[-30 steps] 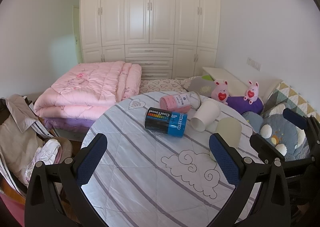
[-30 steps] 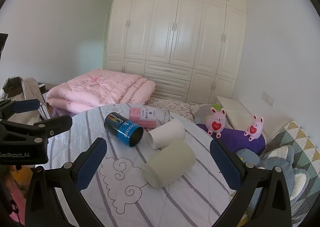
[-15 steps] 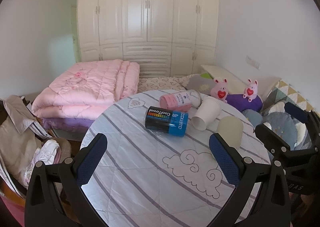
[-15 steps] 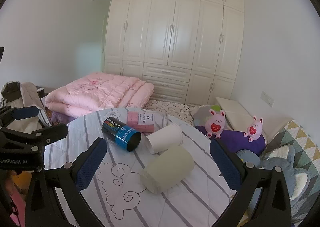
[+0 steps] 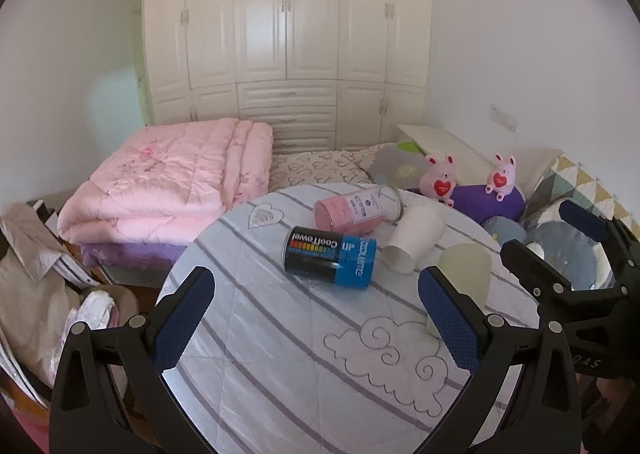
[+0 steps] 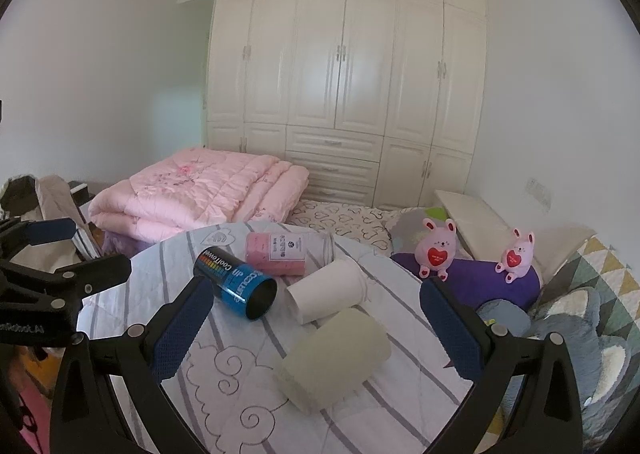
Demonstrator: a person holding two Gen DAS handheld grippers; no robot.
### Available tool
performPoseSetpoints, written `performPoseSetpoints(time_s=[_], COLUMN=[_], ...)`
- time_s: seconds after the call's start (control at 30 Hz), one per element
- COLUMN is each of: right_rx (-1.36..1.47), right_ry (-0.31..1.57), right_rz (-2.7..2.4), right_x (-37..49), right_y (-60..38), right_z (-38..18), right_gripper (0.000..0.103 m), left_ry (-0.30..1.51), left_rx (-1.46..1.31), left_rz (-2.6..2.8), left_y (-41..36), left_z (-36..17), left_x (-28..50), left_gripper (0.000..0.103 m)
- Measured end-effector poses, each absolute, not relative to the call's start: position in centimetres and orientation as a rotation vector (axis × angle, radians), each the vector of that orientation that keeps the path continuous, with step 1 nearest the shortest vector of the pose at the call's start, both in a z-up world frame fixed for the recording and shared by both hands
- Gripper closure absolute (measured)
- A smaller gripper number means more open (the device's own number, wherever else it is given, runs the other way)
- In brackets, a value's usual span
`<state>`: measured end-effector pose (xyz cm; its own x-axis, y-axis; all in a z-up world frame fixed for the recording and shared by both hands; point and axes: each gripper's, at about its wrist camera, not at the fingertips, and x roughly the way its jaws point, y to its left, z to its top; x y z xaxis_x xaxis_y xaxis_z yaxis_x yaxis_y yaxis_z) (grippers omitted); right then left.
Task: Flip cup upright
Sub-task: 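Move the left tool toward the white paper cup lying on its side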
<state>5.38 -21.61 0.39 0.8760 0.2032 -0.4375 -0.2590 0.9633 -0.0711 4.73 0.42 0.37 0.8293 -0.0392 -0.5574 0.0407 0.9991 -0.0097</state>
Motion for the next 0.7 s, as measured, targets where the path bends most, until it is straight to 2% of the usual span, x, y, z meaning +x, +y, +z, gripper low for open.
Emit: performPoseSetpoints(time_s=[0.5,0.7], right_rx=[-0.082,-0.045], right_ry=[0.470,0.504], right_rz=[0.116,0.070], right_x=[10.4,13.6], right_y=[-25.6,-27.7], right_z=[0.3,-0.6], right_gripper=[0.000,0.000], left_ry=[0.711,0.814], left_rx=[0.147,0.229], left_rz=[-0.197,-0.279], left_y=[-5.2,-8.2], left_z=[-0.7,-2.2], left_x=[13.1,17.9], left_gripper=[0.000,0.000])
